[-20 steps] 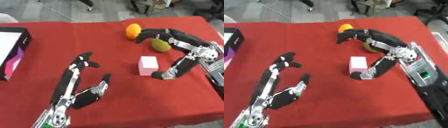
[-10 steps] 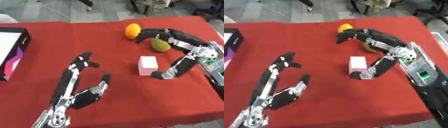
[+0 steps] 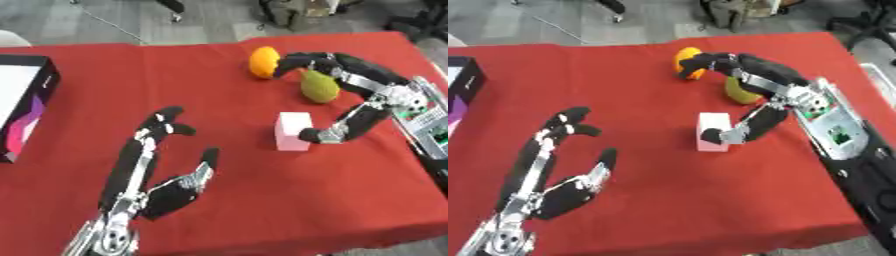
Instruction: Pick up the objects with one hand, pass them to the other hand, and then place them into the box on the other side of the table.
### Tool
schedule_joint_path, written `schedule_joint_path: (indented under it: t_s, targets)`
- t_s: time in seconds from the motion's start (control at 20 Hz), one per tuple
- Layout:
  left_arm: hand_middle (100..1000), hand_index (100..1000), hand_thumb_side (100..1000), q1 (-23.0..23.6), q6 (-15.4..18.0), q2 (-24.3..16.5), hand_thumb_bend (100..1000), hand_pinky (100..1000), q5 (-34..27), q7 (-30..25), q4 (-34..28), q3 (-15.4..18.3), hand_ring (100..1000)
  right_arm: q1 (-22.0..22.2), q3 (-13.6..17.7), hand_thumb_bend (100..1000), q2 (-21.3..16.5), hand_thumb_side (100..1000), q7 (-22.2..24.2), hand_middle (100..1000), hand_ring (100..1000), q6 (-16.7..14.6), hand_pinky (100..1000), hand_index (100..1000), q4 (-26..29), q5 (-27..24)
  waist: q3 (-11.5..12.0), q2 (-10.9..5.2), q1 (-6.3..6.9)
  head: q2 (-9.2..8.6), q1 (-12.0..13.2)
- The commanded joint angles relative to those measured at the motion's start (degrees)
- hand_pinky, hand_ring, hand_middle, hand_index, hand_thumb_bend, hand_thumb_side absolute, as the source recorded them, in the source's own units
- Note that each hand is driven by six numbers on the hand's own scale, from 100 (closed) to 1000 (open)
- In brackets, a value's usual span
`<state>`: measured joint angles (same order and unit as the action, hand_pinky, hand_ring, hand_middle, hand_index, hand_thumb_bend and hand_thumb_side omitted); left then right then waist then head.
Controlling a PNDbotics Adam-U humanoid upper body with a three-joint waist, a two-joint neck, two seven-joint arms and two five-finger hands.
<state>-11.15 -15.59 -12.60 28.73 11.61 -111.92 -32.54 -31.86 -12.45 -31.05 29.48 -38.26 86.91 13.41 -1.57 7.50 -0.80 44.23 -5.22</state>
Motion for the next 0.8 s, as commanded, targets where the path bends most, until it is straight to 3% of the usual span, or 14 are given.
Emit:
schedule_joint_path:
  t_s: [0.05, 0.3, 0.8]
  targets:
    - [855, 690, 584, -0.74, 0.2, 0.17, 324, 934, 0.2, -0.22, -0.81, -0.06, 896, -2.24, 1.34, 410, -0.35, 457, 0.37, 804, 883, -1.56, 1000, 1000, -7.07, 4.42, 0.2, -1.0, -0.01, -0.11, -0.49]
    - [853, 690, 584, -0.89, 0.18, 0.29, 325, 934, 0.22, -0.26, -0.85, -0.07, 895, -4.09, 2.46, 407, 1.83, 466, -1.27, 789, 882, -2.92, 1000, 1000, -17.39, 11.8, 0.6, -0.85, 0.12, -0.11, -1.02]
    - [851, 691, 586, -1.04, 0.08, 0.35, 321, 934, 0.11, -0.36, -1.03, -0.05, 893, -4.55, 2.54, 395, 3.83, 462, -4.24, 735, 870, -5.29, 1000, 1000, -24.67, 21.35, 0.9, -0.89, 0.21, -0.11, -1.23]
